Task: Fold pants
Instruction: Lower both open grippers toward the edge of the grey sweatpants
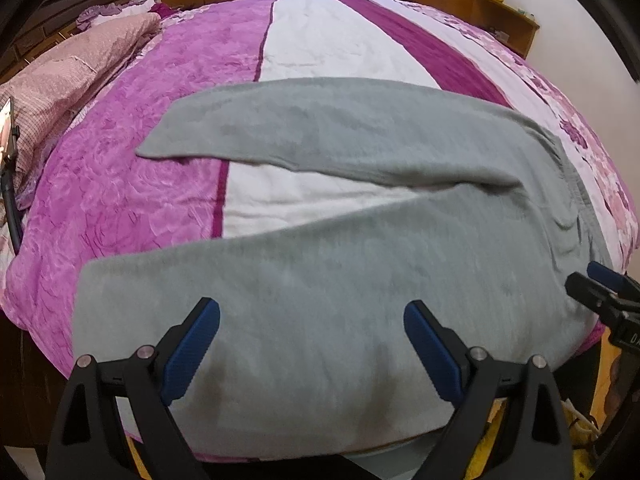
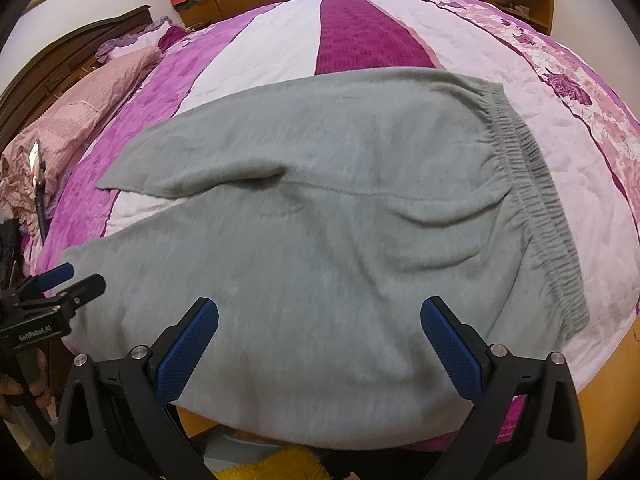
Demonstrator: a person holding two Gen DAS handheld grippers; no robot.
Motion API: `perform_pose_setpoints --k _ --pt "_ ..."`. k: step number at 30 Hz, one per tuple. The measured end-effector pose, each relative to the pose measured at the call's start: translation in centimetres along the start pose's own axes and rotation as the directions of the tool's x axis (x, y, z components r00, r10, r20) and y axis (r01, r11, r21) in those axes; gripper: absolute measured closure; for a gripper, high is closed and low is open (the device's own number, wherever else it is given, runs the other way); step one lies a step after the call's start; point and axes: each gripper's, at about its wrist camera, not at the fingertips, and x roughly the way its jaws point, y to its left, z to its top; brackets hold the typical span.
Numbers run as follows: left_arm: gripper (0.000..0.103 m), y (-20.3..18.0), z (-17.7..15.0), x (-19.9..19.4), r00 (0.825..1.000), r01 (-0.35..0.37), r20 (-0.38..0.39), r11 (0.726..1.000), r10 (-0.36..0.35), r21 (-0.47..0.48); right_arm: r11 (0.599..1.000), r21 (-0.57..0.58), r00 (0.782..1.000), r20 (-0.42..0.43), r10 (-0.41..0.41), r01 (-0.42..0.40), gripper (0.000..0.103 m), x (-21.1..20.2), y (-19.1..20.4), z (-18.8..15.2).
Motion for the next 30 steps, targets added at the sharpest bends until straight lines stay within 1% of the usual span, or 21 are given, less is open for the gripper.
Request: perform_pose_setpoints --k 8,18,22,30 --pt "0.007 1.2 2.4 0.3 1.000 -0.026 0.002 1.000 0.026 0.011 1.000 0.004 1.000 -0.005 -0.008 0.008 0.006 0.2 -1.0 2.4" --pt "0.007 2.5 5.1 1.4 0.999 -0.038 -0.011 0.999 0.038 -0.002 1.000 -0.008 1.000 -0.011 -0.012 0.012 0.006 0.6 -1.7 5.1" --pt "0.007 2.9 6.2 2.0 0.999 -0.045 -0.008 0.999 0.045 -0.001 1.000 -0.010 1.000 -0.018 -0.010 0.009 0.006 0.9 -2.1 6.6" --pt "0.007 4.0 9.1 2.9 0.997 -0.081 0.001 0.997 0.081 0.009 1.000 -0.001 1.000 -0.011 -0.022 0.022 0.006 1.2 -3.3 9.8"
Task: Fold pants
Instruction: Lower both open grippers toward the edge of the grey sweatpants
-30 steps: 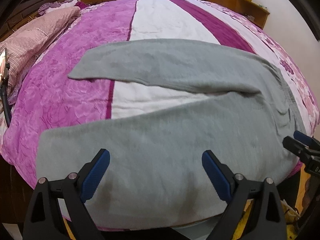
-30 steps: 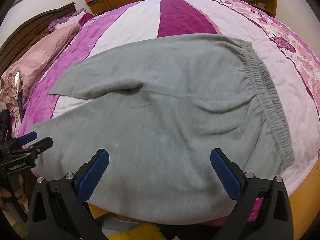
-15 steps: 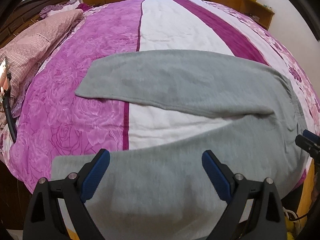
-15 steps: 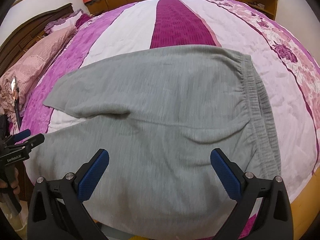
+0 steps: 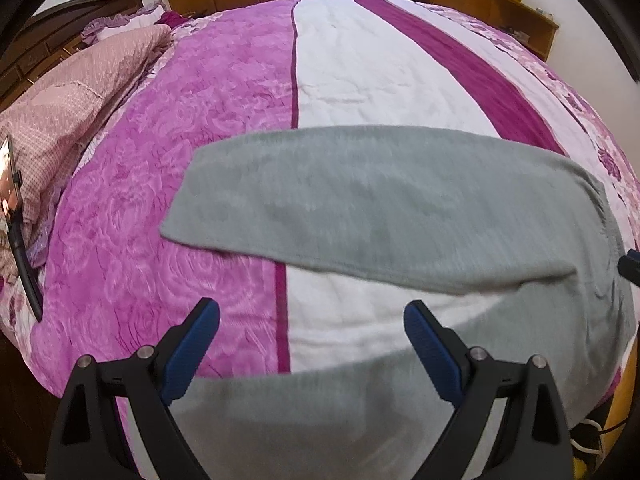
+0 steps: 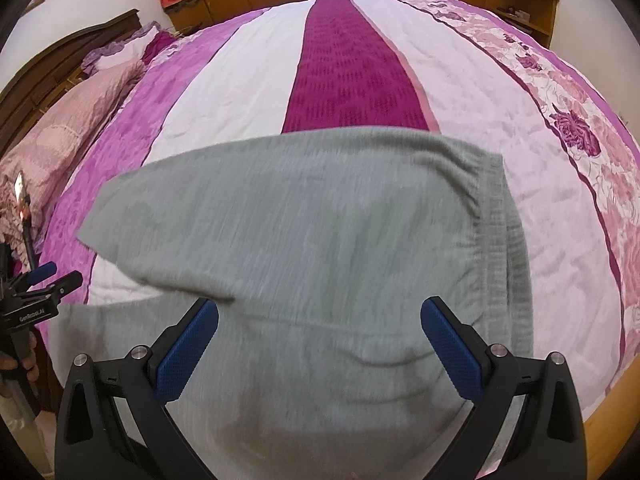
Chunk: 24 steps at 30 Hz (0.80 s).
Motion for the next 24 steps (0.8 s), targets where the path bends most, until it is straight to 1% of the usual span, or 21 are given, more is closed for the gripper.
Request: perform_pose_setpoints --k 5,9,13,18,24 --pt "0.007 0.4 1.9 0.7 1.000 0.001 0.002 1.000 -0.001 0.006 1.000 0.005 1.000 0.002 -0.013 0.013 0.006 0.4 -0.9 2.1" --pt "0.007 0.1 3.5 1.5 1.000 0.001 0.014 0.999 -0.001 0.048 1.000 0.011 1.000 -0.003 -0.016 0.016 0.006 1.0 -1.6 3.3" --pt "0.007 -0.3 5.2 2.6 1.000 0.011 0.007 0.997 -0.012 0.070 1.000 0.009 1.000 -0.007 -0.025 0.025 0.006 1.8 -2.4 4.7" --pt "0.007 -0.3 7.7 4.8 1.000 0.001 -0.018 0.996 0.001 0.094 1.000 0.003 0.999 -0.020 -0.026 0.026 0.006 2.9 -3.5 6.7" --pt "0.007 -0.2 10.8 8.4 0.997 0.019 -0.071 0.994 -0.012 0.103 0.998 -0.015 0.997 -0.040 -0.059 0.059 0.005 5.2 -4.7 9.1"
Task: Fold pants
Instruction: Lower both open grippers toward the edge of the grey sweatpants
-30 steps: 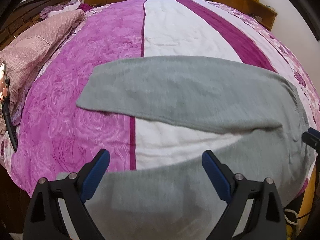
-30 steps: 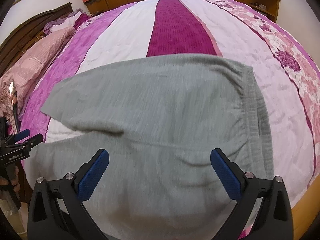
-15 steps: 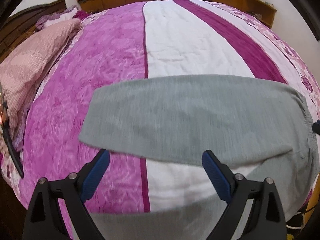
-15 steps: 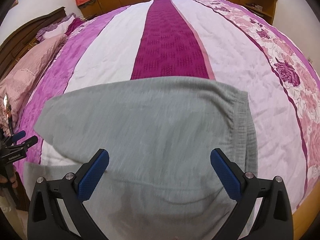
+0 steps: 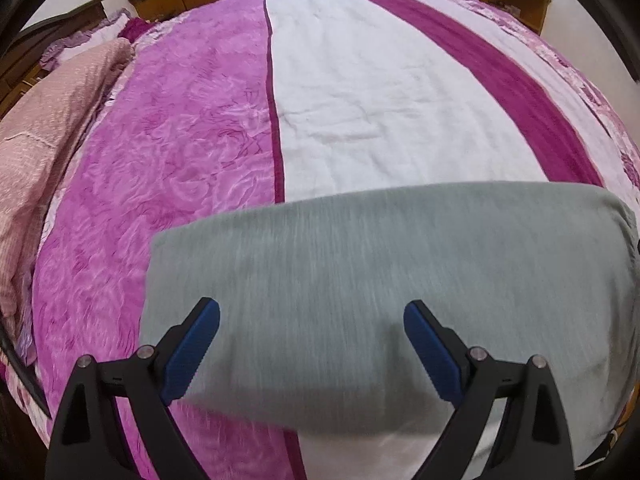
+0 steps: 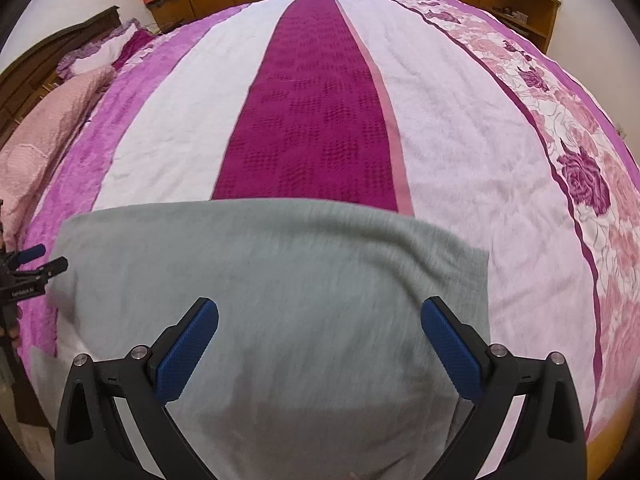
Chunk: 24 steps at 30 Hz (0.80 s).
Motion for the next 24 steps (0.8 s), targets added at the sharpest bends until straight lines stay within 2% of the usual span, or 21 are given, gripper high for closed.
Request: perform_pose_setpoints --k 8,14,18,21,24 --pt "0.007 -0.6 3.0 4.2 0.997 0.057 -0.057 0.998 -0.055 0.019 0.999 -0.046 0.999 -0.046 -0.007 0.005 0.006 3.1 -0.6 1.8" --pt "0.006 -0.8 4.0 6.5 0.994 0.088 -0.067 0.995 -0.085 0.052 0.995 -0.100 0.997 -0.077 -0.022 0.014 0.006 5.6 -0.5 2.8" --pt "0.002 -0.6 4.2 7.6 0.991 0.104 -0.086 0.993 -0.100 0.053 0.994 -0.110 0.994 -0.102 -0.038 0.026 0.005 7.3 -0.7 2.9" --pt "0.000 -0.6 4.1 8.2 0.992 0.107 -0.078 0.991 -0.101 0.079 0.992 -0.119 0.995 -0.095 -0.039 0.028 0.004 8.1 -0.8 2.7" --pt "0.000 -0.3 4.2 8.8 0.988 0.142 -0.074 0.985 -0.135 0.097 0.986 -0.165 0.996 -0.071 -0.051 0.038 0.004 8.5 -0.5 2.3"
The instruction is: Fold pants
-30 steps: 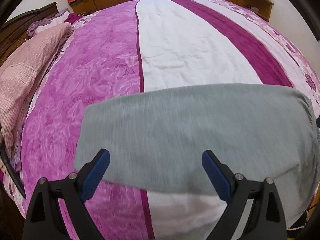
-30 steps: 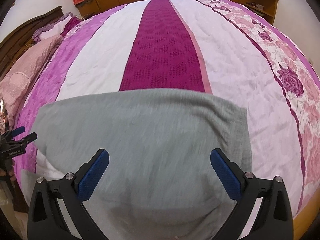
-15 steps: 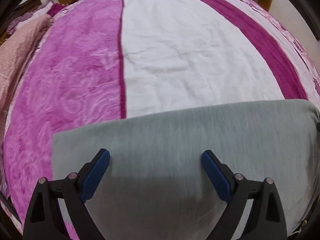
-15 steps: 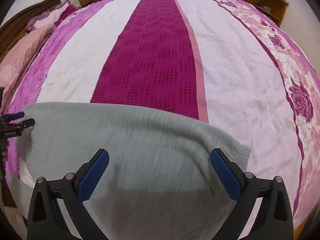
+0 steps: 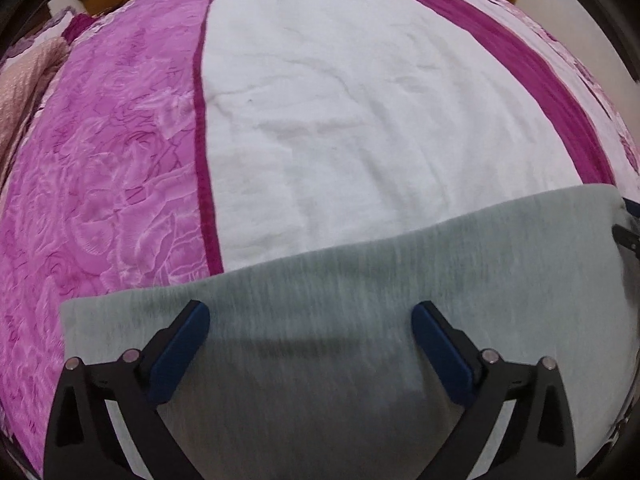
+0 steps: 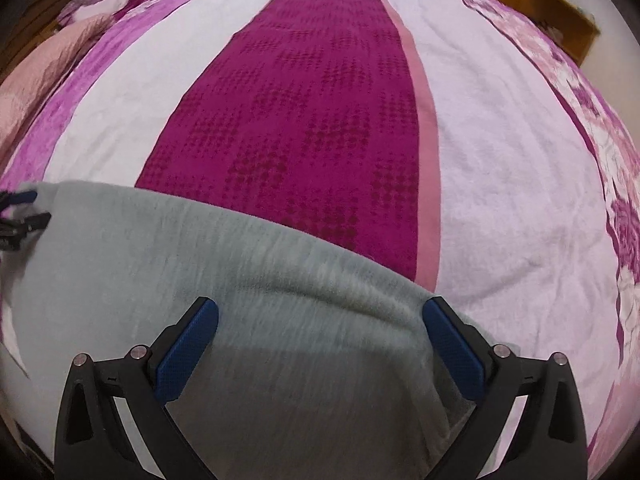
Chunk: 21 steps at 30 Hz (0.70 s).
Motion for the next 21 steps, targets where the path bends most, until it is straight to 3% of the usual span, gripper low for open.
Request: perform_pose_setpoints --k 9,10,11,12,14,15,16,17,18,19,21 --pt "0.002 -0.2 0.0 0.4 0.999 0.029 0.032 0.998 -0.031 0.050 0.998 -0.057 0.999 0.029 0.023 -0.022 0.005 0.5 -0.2 0.1" --pt "0.007 -0.3 0.0 0.3 0.999 0.030 0.041 0.998 -0.032 0.051 0.998 -0.059 0.999 0.036 0.026 -0.024 0.008 0.3 -0.2 0.0" --pt "0.010 -0.5 -0.1 0.0 0.998 0.035 0.055 0.998 -0.038 0.054 0.998 -0.061 0.999 0.041 0.027 -0.025 0.019 0.1 -0.1 -0.1" --pt "0.019 -0.7 0.2 -0.3 0.997 0.036 0.063 0.998 -0.040 0.057 0.998 -0.064 0.998 0.052 0.024 -0.021 0.026 -0.3 0.3 -0.3" --pt "0.034 -1.2 0.0 -1.0 0.996 0.034 0.078 0.997 -0.039 0.064 0.997 -0.076 0.997 0.068 0.025 -0.019 0.055 -1.3 0.8 -0.7" --pt "0.047 -1.4 0.0 -1.2 0.996 0.027 0.082 0.997 -0.033 0.068 0.996 -0.086 0.997 0.069 0.018 -0.012 0.060 -1.6 1.1 -0.8" --pt "0.053 -1.7 -0.1 -1.6 0.996 0.018 0.086 0.997 -0.024 0.070 0.995 -0.095 0.998 0.068 0.016 -0.010 0.071 -1.8 1.3 -0.9" --pt "0.068 -1.7 -0.1 -1.9 0.996 0.009 0.091 0.998 -0.015 0.069 0.995 -0.101 0.997 0.069 0.019 -0.012 0.081 -2.1 1.5 -0.9" --pt "0.084 -1.8 -0.1 -2.2 0.995 0.000 0.095 0.998 -0.006 0.065 0.995 -0.102 0.997 0.071 0.015 -0.008 0.085 -2.3 1.6 -1.0" --pt "0.089 -1.8 -0.4 -2.6 0.995 -0.008 0.096 0.998 0.003 0.058 0.995 -0.103 0.997 0.075 0.004 0.004 0.092 -2.6 1.9 -1.1" --pt "0.096 -1.5 -0.4 -3.5 0.994 -0.003 0.105 1.000 0.000 0.029 0.996 -0.094 0.996 0.087 0.003 0.005 0.095 -3.3 1.8 -0.8"
